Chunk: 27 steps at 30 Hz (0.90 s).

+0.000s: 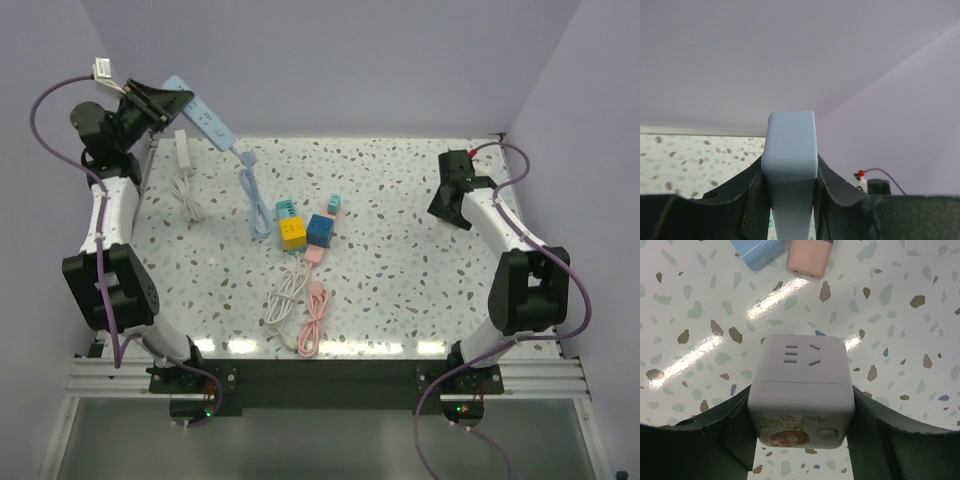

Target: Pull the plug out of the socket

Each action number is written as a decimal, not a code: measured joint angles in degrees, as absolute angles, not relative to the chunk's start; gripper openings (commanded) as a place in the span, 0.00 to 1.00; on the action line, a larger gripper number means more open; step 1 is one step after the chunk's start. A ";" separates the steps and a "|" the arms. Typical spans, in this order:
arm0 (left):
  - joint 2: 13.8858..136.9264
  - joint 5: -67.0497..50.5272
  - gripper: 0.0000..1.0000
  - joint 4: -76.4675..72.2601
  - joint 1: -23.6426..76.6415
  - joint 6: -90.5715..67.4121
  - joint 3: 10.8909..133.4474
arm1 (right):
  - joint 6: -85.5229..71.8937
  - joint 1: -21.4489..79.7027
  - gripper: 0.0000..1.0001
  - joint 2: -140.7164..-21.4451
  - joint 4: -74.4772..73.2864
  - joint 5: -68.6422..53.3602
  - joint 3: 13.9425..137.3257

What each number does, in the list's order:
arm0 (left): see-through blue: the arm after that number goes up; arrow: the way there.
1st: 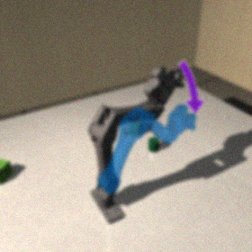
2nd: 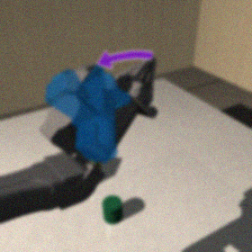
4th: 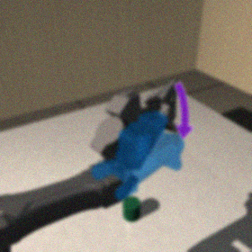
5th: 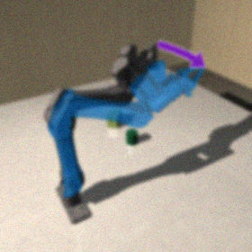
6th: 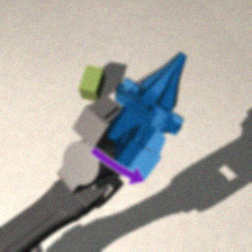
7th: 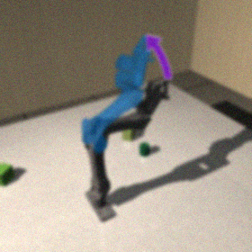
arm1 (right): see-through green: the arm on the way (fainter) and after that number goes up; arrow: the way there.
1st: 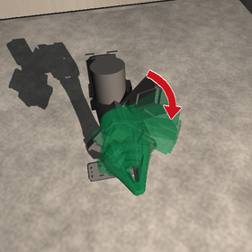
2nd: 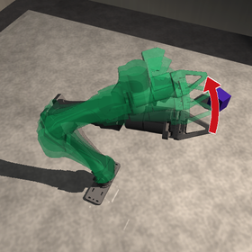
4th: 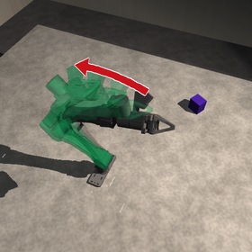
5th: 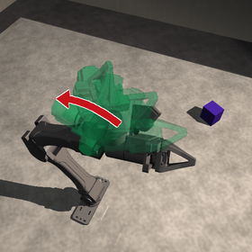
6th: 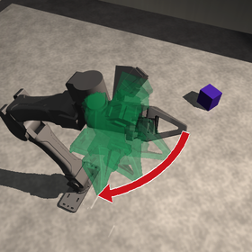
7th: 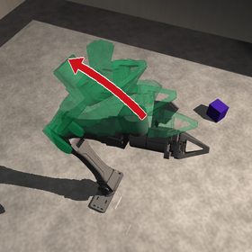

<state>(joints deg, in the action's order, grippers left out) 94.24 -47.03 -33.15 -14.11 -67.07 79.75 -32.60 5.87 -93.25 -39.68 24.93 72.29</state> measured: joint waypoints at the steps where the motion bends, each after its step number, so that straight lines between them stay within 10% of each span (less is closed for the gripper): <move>1: 94.56 -47.09 0.00 -28.93 -16.05 -64.60 81.49 | -32.60 5.74 0.00 -93.27 -39.51 24.95 72.29; 9: 105.75 -37.56 0.00 12.56 -17.04 -37.54 107.77 | -32.67 5.48 0.00 -97.10 -38.70 24.95 74.00; 22: 124.97 -21.56 0.00 36.99 -16.58 -20.18 111.20 | -34.48 2.52 0.00 -110.39 -39.40 26.26 84.53; 27: 126.28 -19.66 0.10 37.21 -16.58 -19.68 111.22 | -35.18 0.71 0.21 -117.54 -40.38 26.17 91.48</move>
